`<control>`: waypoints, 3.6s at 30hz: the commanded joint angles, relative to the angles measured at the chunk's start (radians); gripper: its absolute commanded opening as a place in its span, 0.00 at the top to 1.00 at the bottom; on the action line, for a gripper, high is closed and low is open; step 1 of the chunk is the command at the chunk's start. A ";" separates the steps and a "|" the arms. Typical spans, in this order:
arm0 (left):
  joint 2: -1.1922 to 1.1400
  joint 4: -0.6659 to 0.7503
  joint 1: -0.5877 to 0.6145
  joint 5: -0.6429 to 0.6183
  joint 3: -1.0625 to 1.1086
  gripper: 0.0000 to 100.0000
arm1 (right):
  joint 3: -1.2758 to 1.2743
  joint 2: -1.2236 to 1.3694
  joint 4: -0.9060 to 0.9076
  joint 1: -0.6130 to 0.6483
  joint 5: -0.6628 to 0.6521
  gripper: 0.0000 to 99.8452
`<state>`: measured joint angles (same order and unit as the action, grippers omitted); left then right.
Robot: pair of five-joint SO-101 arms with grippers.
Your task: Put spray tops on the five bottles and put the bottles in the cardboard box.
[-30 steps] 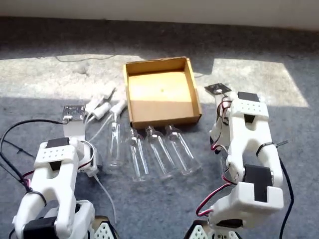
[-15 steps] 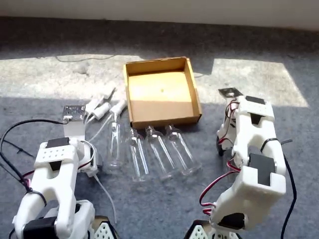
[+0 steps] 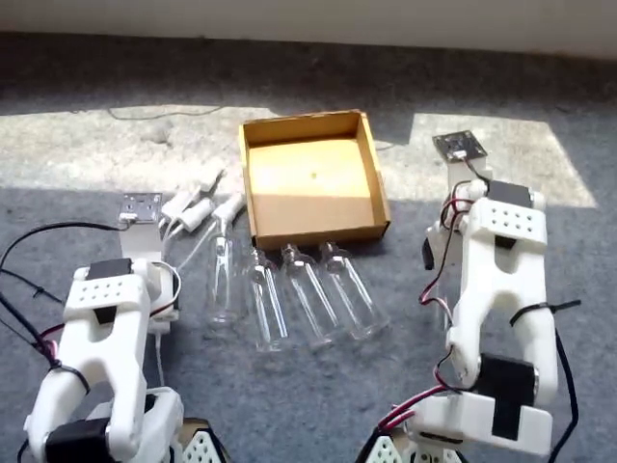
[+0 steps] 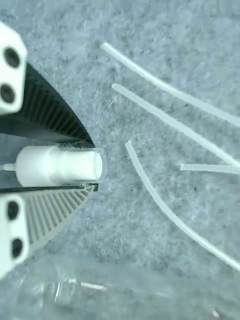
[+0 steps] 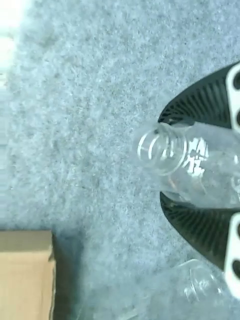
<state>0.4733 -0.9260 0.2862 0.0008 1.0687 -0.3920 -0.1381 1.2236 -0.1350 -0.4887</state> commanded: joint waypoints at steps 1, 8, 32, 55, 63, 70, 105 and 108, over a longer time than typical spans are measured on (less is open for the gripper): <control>0.005 -0.068 0.004 -0.003 -0.171 1.00 | -0.019 -0.130 -0.013 0.008 0.011 1.00; 0.007 -0.258 -0.005 -0.003 -0.559 1.00 | -0.056 -0.352 -0.019 0.044 0.106 1.00; 0.538 -0.029 -0.449 -0.178 -0.837 1.00 | -0.740 -0.983 -0.745 0.687 0.327 1.00; 0.581 0.413 -0.855 -0.173 -0.590 1.00 | -1.136 -1.506 -0.757 0.722 0.170 1.00; 0.581 0.499 -0.848 -0.178 -0.453 0.99 | -1.136 -1.506 -0.757 0.722 0.172 1.00; 0.584 0.531 -0.885 -0.180 -0.401 0.99 | -1.136 -1.506 -0.757 0.720 0.172 1.00; 0.671 0.385 -0.837 -0.181 -0.601 0.99 | -1.144 -1.501 -0.757 0.717 0.172 1.00; 0.670 0.364 -0.921 -0.181 -0.674 0.99 | -1.144 -1.504 -0.757 0.717 0.172 1.00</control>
<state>1.1377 -0.5531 -0.5363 -0.1695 0.5240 -1.5428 -1.6402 0.4810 0.5815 -0.3092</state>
